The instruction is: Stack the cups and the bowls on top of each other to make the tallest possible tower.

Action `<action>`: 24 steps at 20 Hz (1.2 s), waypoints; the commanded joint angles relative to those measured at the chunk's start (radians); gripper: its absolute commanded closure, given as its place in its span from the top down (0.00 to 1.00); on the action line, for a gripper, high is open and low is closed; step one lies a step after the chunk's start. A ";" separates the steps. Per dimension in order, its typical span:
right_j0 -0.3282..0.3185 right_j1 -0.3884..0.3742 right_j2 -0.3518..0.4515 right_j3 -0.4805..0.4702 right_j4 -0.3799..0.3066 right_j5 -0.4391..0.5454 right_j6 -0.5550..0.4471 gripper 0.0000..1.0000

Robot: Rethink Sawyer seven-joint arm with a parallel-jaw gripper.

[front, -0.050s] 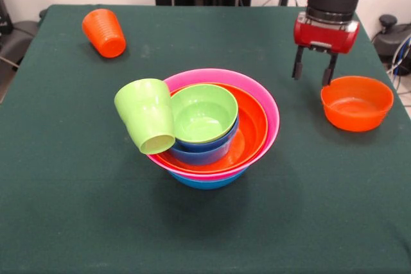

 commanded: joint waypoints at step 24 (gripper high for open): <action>-0.048 0.070 0.109 -0.055 -0.004 -0.033 0.117 1.00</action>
